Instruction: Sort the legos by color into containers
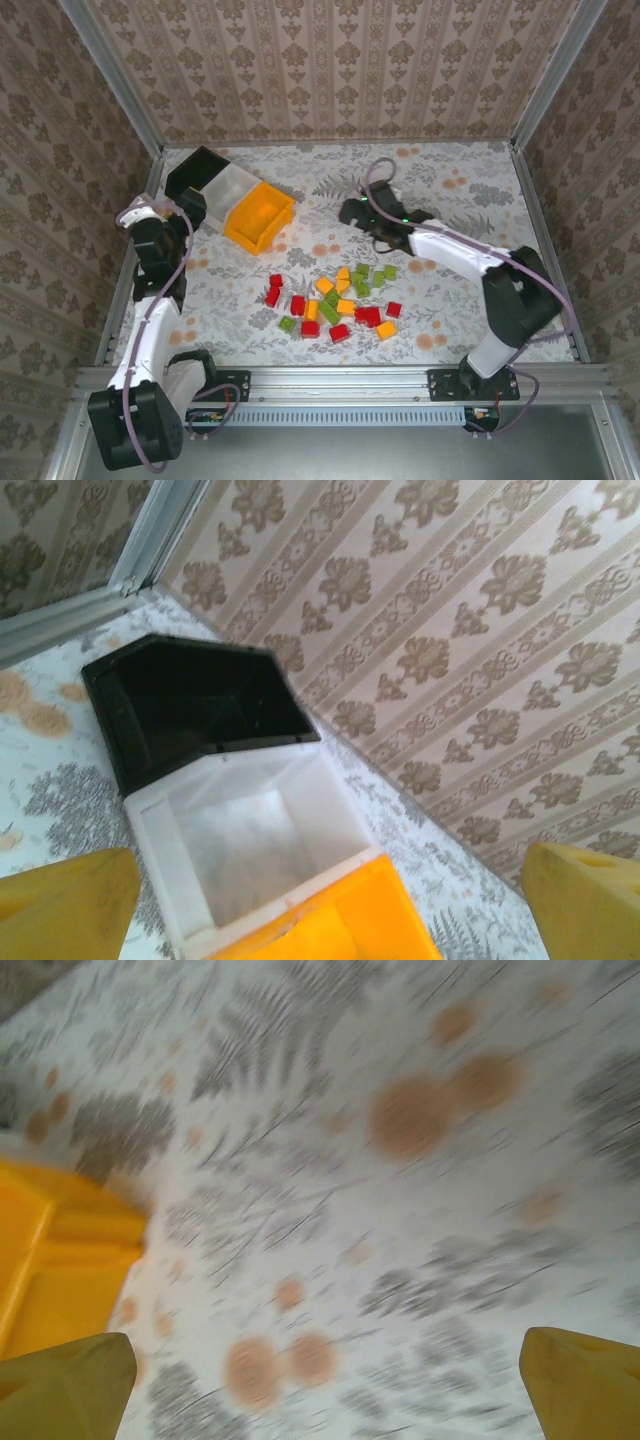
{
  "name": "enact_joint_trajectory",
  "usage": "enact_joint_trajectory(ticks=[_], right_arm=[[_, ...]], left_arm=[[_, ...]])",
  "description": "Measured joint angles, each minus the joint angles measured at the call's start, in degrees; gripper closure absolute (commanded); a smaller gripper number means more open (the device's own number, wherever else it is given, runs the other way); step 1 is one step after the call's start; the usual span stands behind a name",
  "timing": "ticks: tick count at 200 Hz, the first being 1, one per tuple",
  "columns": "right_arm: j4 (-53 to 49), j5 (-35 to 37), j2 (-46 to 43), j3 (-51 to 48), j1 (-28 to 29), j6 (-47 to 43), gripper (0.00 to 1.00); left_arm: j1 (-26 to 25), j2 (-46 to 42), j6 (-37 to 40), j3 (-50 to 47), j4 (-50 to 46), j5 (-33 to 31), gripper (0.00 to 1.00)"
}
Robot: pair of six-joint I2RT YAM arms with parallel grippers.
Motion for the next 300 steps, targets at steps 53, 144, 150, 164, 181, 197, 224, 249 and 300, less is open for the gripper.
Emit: enact_joint_trajectory(ticks=[53, 144, 150, 164, 181, 197, 224, 249, 300], right_arm=[[-2.75, -0.74, 17.66, 20.28, 9.31, 12.33, 0.01], [-12.94, -1.29, 37.77, 45.94, 10.73, 20.06, 0.33], [-13.64, -1.33, 38.36, 47.08, 10.67, 19.96, 0.38], [-15.37, -1.36, 38.71, 48.57, 10.6, 19.54, 0.47], [-17.49, -1.36, 38.71, 49.57, 10.36, 18.91, 0.59], [-18.64, -1.49, 38.71, 50.05, 9.86, 18.53, 0.7], [-21.4, -1.51, 38.69, 50.93, 8.46, 16.7, 0.83], [-23.87, -1.6, 38.32, 51.36, 6.88, 14.4, 0.94], [-29.55, -1.86, 34.8, 48.09, 2.12, 4.42, 1.0]], left_arm=[[-0.02, -4.13, -0.26, 1.33, -8.87, 0.42, 0.0], [-0.5, -6.51, -0.83, -0.2, -11.8, 2.56, 0.0], [-0.55, -6.51, -0.83, -0.2, -11.82, 2.64, 0.0], [-0.85, -6.51, -0.83, -0.2, -11.82, 2.89, 0.0], [-1.51, -6.38, -0.83, -0.2, -11.85, 2.99, 0.0], [-2.29, -5.77, -0.83, -0.17, -11.96, 3.08, 0.0], [-4.15, -3.82, -0.81, 0.17, -13.18, 3.08, 0.0], [-5.88, -2.23, -0.79, 0.87, -14.36, 2.91, 0.0], [-9.86, -0.57, 0.35, 3.54, -16.35, 2.38, 0.0]])
